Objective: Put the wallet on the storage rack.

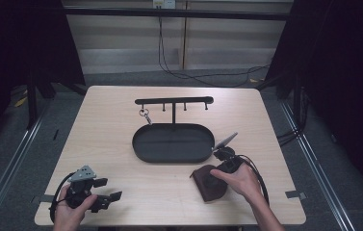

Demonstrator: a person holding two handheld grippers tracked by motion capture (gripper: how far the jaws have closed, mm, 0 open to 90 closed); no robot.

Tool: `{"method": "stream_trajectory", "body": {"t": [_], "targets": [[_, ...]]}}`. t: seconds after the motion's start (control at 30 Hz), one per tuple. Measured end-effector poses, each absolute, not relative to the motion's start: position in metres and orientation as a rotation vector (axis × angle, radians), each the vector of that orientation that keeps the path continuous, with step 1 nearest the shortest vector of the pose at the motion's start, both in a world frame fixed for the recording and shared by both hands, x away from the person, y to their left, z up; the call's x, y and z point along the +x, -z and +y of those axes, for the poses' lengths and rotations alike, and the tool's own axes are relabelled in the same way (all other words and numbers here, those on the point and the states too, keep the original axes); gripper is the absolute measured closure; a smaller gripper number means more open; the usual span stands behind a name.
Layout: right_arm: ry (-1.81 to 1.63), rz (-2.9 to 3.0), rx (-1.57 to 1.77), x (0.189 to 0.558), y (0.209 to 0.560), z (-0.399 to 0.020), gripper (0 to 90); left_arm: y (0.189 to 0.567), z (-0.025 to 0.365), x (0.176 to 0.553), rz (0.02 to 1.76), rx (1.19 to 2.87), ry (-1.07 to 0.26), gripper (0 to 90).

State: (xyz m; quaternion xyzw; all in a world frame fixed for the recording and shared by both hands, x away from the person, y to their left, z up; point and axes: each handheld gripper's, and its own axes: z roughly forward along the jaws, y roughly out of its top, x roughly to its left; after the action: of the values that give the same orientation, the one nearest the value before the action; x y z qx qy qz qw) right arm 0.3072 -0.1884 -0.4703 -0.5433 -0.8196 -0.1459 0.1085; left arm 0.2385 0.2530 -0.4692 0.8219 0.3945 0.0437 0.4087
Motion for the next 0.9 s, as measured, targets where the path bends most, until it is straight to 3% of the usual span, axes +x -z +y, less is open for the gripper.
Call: {"method": "stream_trajectory", "body": {"t": [0.27, 0.4, 0.6, 0.9], "targets": [[0.44, -2.385, -1.591, 0.308, 0.468, -0.188, 25.3, 0.47, 0.253, 0.238, 0.991, 2.072, -0.099, 19.9], [0.482, -2.398, -1.618, 0.309, 0.456, -0.194, 48.1, 0.47, 0.254, 0.239, 0.992, 2.071, -0.102, 19.9], [0.508, -2.441, -1.642, 0.311, 0.445, -0.194, 61.2, 0.469, 0.254, 0.238, 0.982, 2.06, -0.098, 19.9], [0.467, -2.523, -1.628, 0.311, 0.427, -0.186, 68.4, 0.468, 0.255, 0.238, 0.981, 2.06, -0.117, 19.9]]}}
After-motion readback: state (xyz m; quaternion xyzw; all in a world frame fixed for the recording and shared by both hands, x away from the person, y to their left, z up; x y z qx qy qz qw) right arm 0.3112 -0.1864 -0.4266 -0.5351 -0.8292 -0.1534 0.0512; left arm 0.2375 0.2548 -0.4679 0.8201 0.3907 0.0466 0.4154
